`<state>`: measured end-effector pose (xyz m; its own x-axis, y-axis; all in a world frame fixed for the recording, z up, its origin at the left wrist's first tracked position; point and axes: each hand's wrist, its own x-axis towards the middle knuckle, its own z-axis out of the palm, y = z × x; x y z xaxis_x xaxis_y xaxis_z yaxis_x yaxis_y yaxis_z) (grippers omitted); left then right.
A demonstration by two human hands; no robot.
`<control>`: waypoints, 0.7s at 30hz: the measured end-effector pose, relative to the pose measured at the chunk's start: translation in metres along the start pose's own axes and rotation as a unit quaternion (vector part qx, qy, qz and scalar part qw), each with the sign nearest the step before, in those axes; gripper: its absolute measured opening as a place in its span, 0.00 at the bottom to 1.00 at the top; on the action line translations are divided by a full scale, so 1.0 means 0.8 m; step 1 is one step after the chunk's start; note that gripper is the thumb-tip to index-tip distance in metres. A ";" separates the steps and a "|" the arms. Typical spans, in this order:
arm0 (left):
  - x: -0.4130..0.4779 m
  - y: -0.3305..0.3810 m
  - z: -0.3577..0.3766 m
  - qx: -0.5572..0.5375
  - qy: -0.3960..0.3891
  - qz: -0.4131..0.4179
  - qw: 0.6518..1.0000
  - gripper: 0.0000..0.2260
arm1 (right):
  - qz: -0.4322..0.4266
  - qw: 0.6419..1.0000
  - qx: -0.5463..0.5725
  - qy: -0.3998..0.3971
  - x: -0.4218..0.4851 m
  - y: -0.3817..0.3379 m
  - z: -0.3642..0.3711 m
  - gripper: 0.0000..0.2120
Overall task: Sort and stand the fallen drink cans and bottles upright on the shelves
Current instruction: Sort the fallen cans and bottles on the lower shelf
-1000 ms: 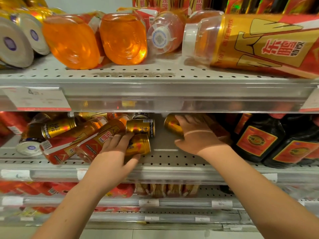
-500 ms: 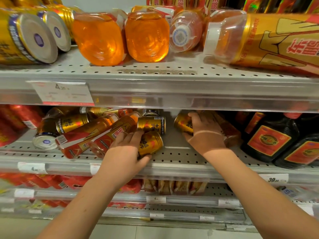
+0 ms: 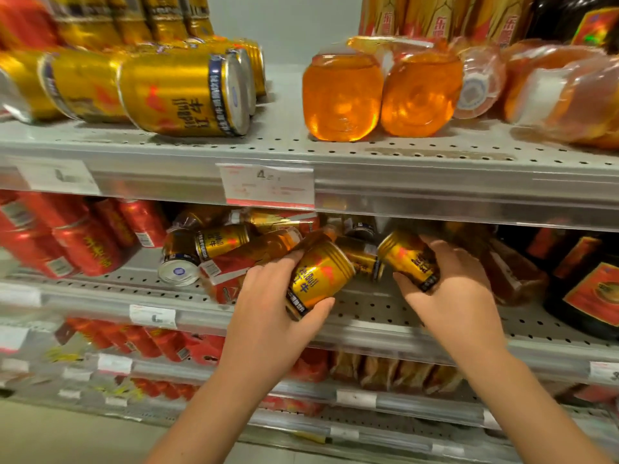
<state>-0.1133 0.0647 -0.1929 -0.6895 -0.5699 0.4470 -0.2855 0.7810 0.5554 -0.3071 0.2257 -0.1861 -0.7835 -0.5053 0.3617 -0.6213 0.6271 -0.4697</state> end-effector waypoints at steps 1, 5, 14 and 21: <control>-0.003 -0.009 -0.010 -0.008 0.010 -0.005 1.000 0.28 | -0.004 1.000 0.004 0.000 -0.004 -0.013 -0.003 0.31; -0.020 -0.048 -0.050 -0.010 0.036 -0.045 0.998 0.30 | -0.032 0.999 0.023 -0.018 -0.023 -0.064 -0.012 0.26; -0.070 -0.115 -0.124 0.006 0.072 -0.131 0.989 0.23 | -0.136 0.980 0.108 -0.097 -0.076 -0.130 0.009 0.33; -0.046 -0.179 -0.172 0.018 0.100 -0.219 0.970 0.19 | -0.191 0.967 0.120 -0.123 -0.094 -0.184 0.028 0.32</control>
<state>0.0446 -0.0615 -0.1926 -0.3544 -0.8848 0.3027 -0.5480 0.4588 0.6994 -0.1566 0.1580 -0.1616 -0.4530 -0.8168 0.3574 -0.8216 0.2269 -0.5230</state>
